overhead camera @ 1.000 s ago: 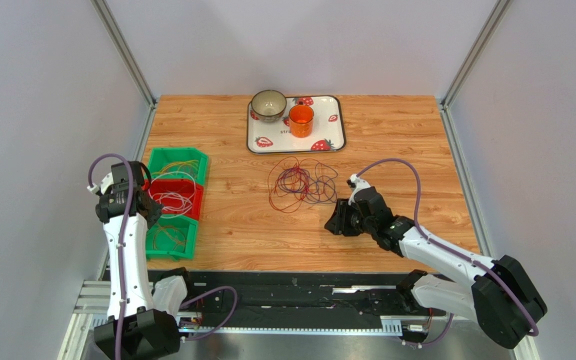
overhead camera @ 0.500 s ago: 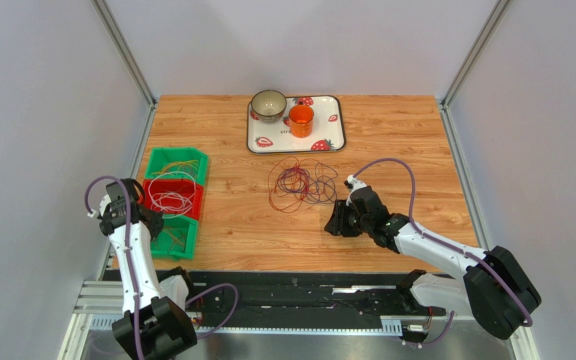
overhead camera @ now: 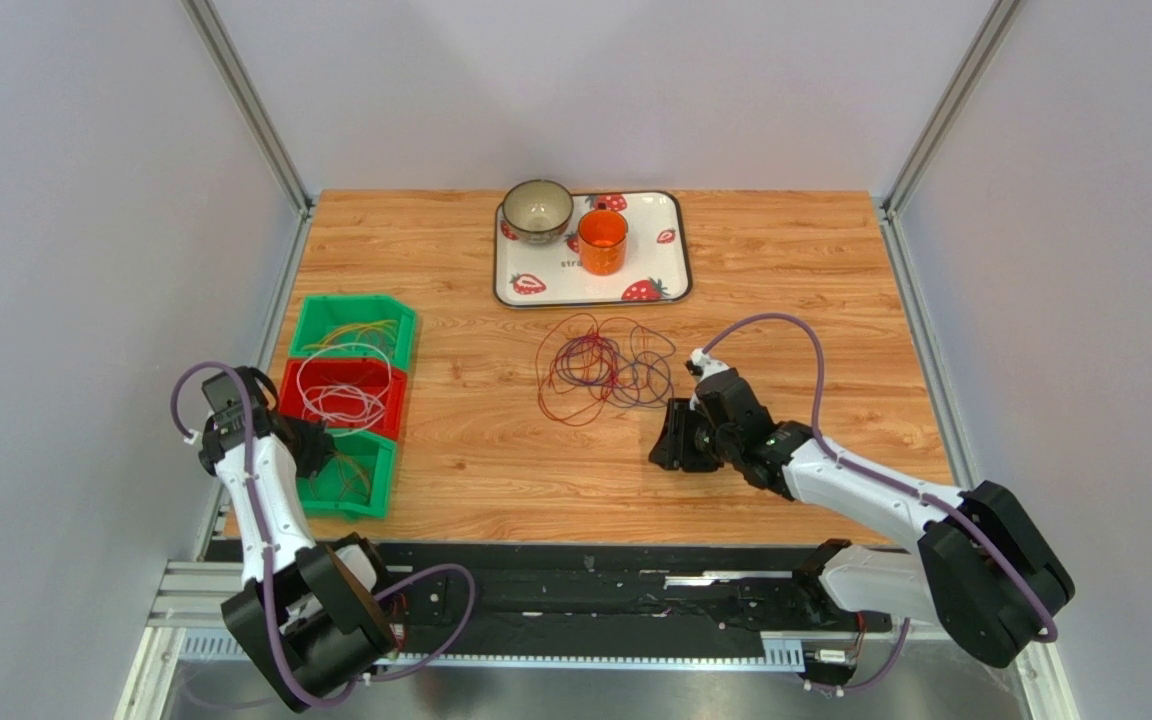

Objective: Untangle the cables

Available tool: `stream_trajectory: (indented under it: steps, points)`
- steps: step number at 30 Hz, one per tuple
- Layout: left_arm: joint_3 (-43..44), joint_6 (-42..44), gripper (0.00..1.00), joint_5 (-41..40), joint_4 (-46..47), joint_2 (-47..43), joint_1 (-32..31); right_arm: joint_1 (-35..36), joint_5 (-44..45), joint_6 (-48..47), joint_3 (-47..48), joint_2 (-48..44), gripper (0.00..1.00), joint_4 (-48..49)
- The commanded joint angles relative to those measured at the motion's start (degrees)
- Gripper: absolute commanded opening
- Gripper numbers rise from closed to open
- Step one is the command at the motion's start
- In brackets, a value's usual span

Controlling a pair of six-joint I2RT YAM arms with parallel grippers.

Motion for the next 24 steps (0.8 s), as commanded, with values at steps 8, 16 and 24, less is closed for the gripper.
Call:
stream_trajectory:
  steps: [8, 16, 24]
  points:
    - [6.7, 2.7, 0.47, 2.1, -4.4, -7.7, 0.7, 0.2, 0.8, 0.1, 2.3, 0.1, 0.41, 0.5]
    - [12.1, 3.5, 0.72, 1.4, -10.5, -12.1, 0.7, 0.1, 0.5, -0.1, 1.6, -0.9, 0.41, 1.1]
    - [17.7, 6.2, 0.73, 3.9, -13.9, -17.2, 0.7, 0.2, 0.2, -0.2, 0.6, -2.4, 0.41, 1.8]
